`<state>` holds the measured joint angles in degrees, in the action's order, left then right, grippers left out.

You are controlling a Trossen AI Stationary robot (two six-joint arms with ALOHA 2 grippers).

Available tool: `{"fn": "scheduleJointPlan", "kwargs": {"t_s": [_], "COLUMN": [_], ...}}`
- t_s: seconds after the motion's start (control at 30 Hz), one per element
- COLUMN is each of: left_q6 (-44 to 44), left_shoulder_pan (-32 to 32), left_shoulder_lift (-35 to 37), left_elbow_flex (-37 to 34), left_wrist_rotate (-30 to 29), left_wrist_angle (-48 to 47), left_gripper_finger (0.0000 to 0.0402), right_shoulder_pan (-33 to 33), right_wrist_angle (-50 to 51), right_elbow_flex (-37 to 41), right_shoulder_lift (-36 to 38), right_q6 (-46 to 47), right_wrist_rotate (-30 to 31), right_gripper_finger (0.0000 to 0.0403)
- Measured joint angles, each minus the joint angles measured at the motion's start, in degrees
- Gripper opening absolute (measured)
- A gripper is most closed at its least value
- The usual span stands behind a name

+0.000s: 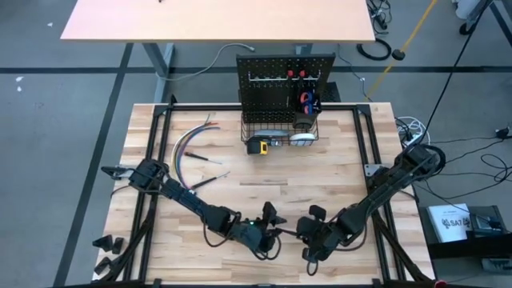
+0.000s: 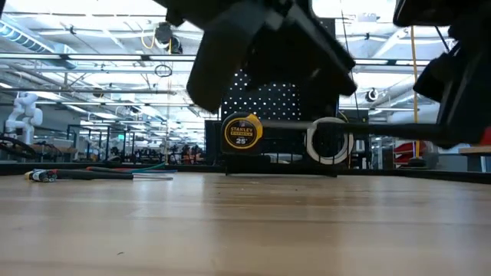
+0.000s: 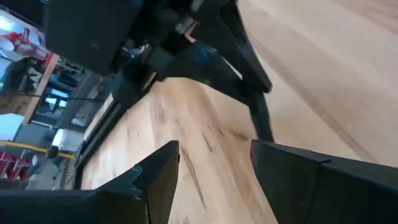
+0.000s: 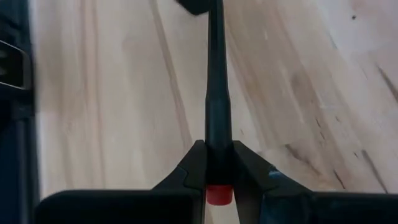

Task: Hang tools onto peg board
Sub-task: Hang the black screwdriver on the pegboard

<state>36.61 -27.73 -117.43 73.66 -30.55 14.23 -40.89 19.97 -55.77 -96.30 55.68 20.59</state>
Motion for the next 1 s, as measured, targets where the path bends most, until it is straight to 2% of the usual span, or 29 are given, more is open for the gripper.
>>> {"fn": "scheduleJointPlan", "kwargs": {"t_s": [0.13,0.33,0.67,0.8,1.0], "left_q6": [-0.8,-8.2,-12.2,-12.2,-12.2], "left_shoulder_pan": [0.1,1.8,3.1,3.1,3.0], "left_shoulder_lift": [-0.1,-0.1,-0.1,-0.1,-0.1], "left_elbow_flex": [0.1,0.1,0.0,0.0,0.0], "left_wrist_rotate": [2.3,6.6,7.9,7.9,7.9], "left_wrist_angle": [-3.1,-9.6,-10.7,-10.7,-10.9], "left_gripper_finger": [0.0206,0.0206,0.0202,0.0181,0.0124], "right_shoulder_pan": [0.8,2.0,2.9,3.0,3.1], "right_wrist_angle": [0.3,0.3,0.3,0.2,0.3], "right_elbow_flex": [-1.0,-2.3,-3.1,-3.1,-3.1], "right_shoulder_lift": [-1.9,-1.9,-1.9,-1.9,-1.9], "right_q6": [-1.5,-4.5,-6.1,-6.7,-6.9], "right_wrist_rotate": [-0.6,0.5,0.6,1.3,1.8], "right_gripper_finger": [0.0035,0.0035,0.0035,0.0035,0.0035]}}
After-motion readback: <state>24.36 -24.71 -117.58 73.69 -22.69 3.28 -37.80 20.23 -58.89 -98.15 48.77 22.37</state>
